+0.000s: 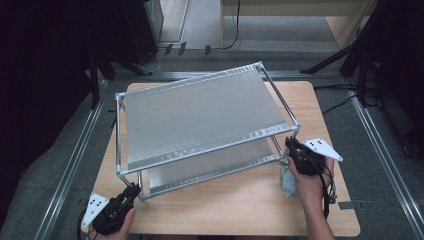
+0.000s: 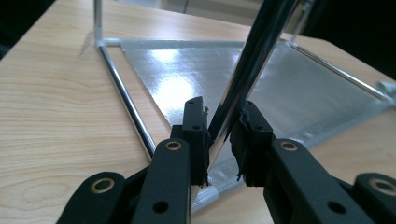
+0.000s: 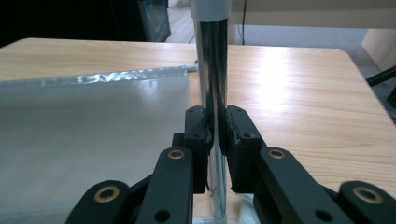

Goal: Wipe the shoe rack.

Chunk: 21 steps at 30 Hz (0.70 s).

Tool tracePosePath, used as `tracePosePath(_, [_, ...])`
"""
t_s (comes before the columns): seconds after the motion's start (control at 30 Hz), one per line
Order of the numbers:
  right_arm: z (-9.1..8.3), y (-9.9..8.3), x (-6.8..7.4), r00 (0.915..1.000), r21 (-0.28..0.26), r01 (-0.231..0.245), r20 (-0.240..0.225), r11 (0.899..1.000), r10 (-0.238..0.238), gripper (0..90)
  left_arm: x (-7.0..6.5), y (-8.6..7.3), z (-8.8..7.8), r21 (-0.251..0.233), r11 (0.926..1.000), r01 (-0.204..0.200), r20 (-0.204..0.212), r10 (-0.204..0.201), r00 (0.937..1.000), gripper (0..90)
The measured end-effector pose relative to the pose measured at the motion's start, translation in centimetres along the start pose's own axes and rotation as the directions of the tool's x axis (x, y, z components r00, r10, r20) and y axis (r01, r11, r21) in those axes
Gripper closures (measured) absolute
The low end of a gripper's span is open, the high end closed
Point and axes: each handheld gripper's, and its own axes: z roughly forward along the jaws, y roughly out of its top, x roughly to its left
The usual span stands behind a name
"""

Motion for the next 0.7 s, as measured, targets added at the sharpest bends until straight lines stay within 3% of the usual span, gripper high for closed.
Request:
tracePosePath(0.17, [-0.5,-0.2,-0.9,0.9999,-0.011,0.001,0.016,1.0,-0.001,80.0,-0.8,0.0,0.0,0.019,0.9994,-0.029,0.059,0.028,0.9979,76.5])
tracePosePath(0.23, [-0.9,-0.1,-1.5,0.9996,0.008,-0.025,-0.013,1.0,0.025,68.6,-0.6,0.0,0.2,0.025,0.9994,-0.024,0.089,0.022,0.9958,74.4])
tracePosePath(0.27, [-1.3,0.0,-1.7,0.9987,0.012,-0.029,-0.041,1.0,0.029,57.9,-0.5,0.1,0.2,0.024,0.9994,-0.026,0.092,0.023,0.9955,67.9])
tracePosePath(0.33, [-2.4,-0.1,-1.9,0.9977,0.013,-0.012,-0.067,1.0,0.013,44.4,-0.3,0.4,0.2,0.006,0.9994,-0.035,0.076,0.034,0.9966,59.5])
tracePosePath(0.43, [-3.8,-0.9,-2.2,0.9967,0.036,0.001,-0.081,0.999,0.002,36.7,0.0,0.7,0.3,-0.006,0.9991,-0.041,0.094,0.042,0.9947,57.8])
tracePosePath(0.5, [-4.2,-1.6,-2.4,0.9961,0.103,0.011,-0.088,0.995,-0.002,31.8,-0.1,0.8,0.5,0.001,0.9992,-0.039,0.123,0.038,0.9917,57.7])
tracePosePath(0.6, [-3.9,-3.2,-2.8,0.9967,0.208,0.016,-0.081,0.978,0.001,30.8,-0.3,0.8,0.8,0.011,0.9995,-0.029,0.128,0.028,0.9914,58.9])
tracePosePath(0.7, [-2.5,-4.6,-2.8,0.9992,0.342,0.037,-0.023,0.939,-0.032,32.6,-0.5,0.7,1.1,0.035,0.9991,-0.026,0.142,0.021,0.9896,61.9])
